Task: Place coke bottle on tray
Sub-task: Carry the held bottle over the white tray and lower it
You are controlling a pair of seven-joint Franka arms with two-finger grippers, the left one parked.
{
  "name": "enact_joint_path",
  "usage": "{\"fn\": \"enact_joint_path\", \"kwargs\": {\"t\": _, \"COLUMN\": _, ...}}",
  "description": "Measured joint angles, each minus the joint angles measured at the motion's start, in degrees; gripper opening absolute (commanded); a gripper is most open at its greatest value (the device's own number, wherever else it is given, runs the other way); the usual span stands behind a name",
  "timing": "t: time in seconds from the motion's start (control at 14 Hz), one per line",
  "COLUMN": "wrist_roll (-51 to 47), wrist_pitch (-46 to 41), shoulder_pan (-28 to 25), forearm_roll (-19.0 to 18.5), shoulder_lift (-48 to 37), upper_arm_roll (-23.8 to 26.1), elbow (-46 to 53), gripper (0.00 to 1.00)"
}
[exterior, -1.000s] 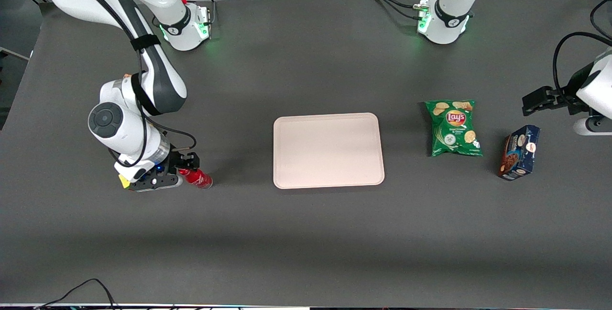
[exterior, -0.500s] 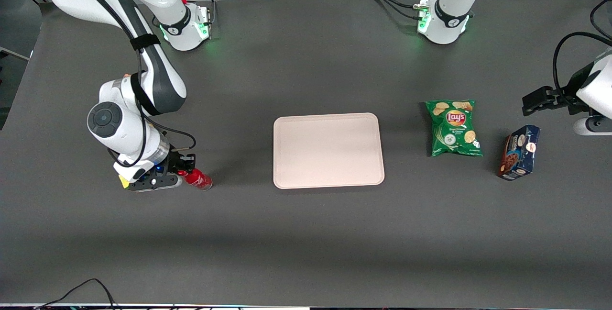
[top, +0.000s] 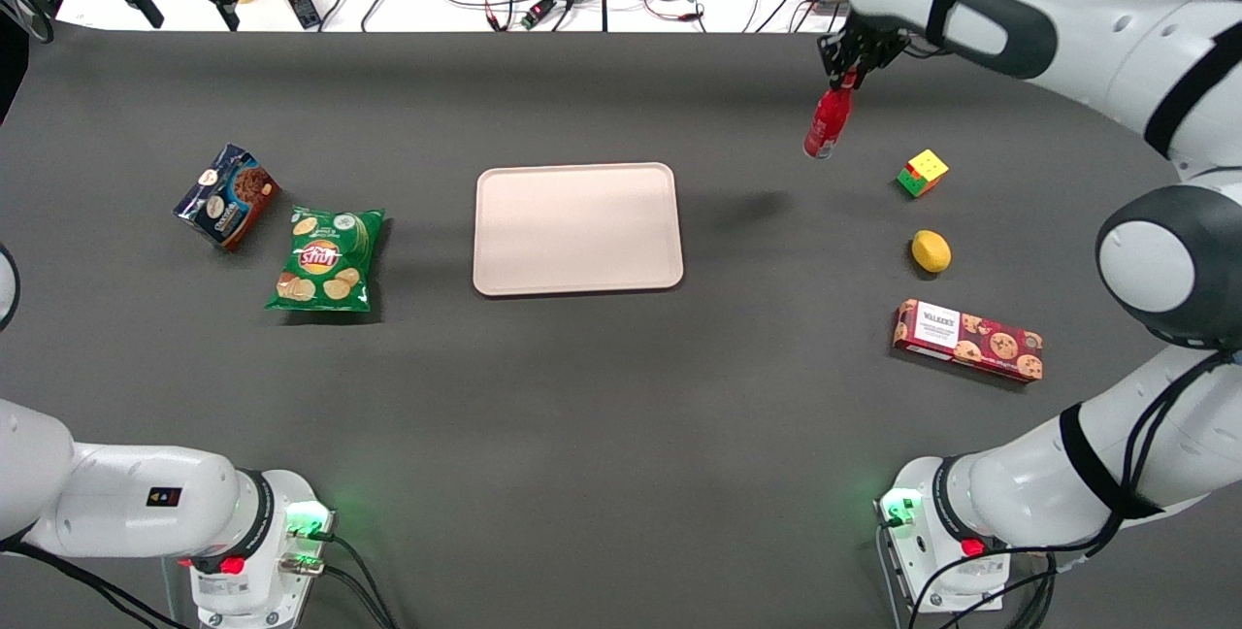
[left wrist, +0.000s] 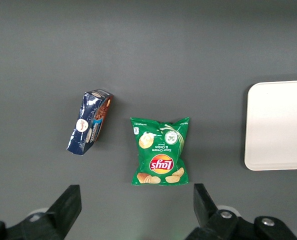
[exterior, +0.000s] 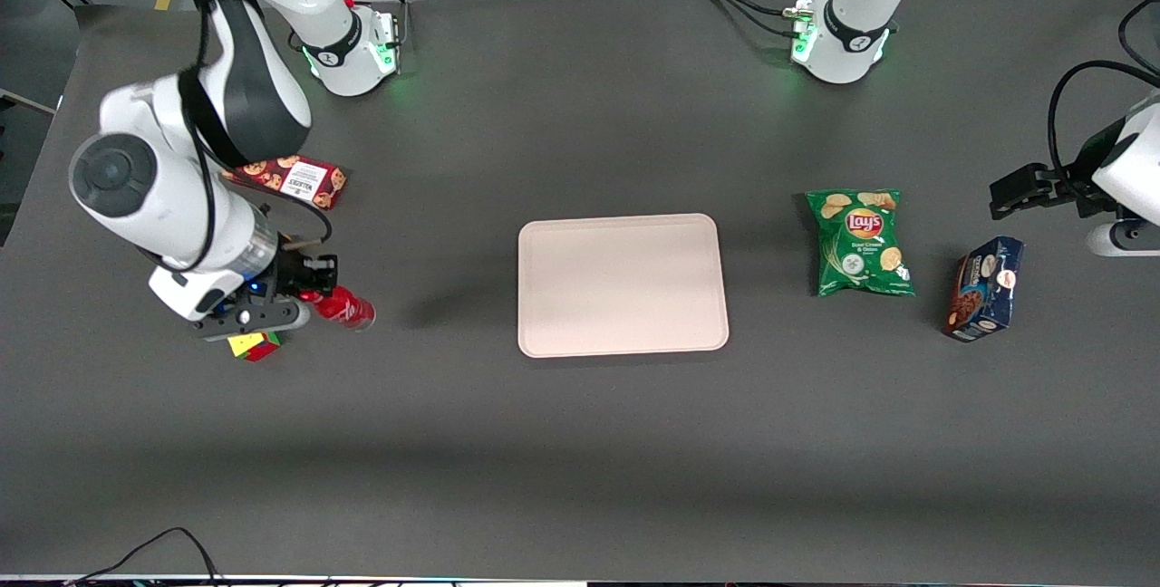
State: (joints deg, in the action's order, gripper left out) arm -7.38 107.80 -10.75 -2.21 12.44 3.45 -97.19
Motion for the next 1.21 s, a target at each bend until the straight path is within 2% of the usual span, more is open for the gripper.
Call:
{"fn": "enact_joint_path", "kwargs": {"t": 0.29, "wrist_roll": -5.13, "wrist_pitch": -9.23, "shoulder_pan": -0.11, "forearm_roll": 0.02, "shoulder_lift": -1.2, "upper_arm_roll": 4.39, "elbow": 7.48, "gripper": 0.0}}
{"fn": "enact_joint_path", "kwargs": {"t": 0.64, "wrist_roll": -19.88, "wrist_pitch": -10.96, "shoulder_pan": -1.61, "forearm_roll": 0.03, "shoulder_lift": 0.63, "upper_arm_roll": 13.48, "elbow": 13.25, "gripper": 0.0}}
{"fn": "enact_joint_path", "kwargs": {"t": 0.93, "wrist_roll": -30.36, "wrist_pitch": -9.87, "shoulder_pan": -8.75, "forearm_roll": -0.3, "shoulder_lift": 7.16, "upper_arm_roll": 14.09, "elbow": 17.62, "gripper": 0.0}}
{"fn": "enact_joint_path", "kwargs": {"t": 1.21, "wrist_roll": -38.8, "wrist_pitch": -3.78, "shoulder_pan": -14.49, "forearm_roll": -4.96, "shoulder_lift": 14.35, "upper_arm_roll": 14.15, "elbow": 19.54, "gripper": 0.0}}
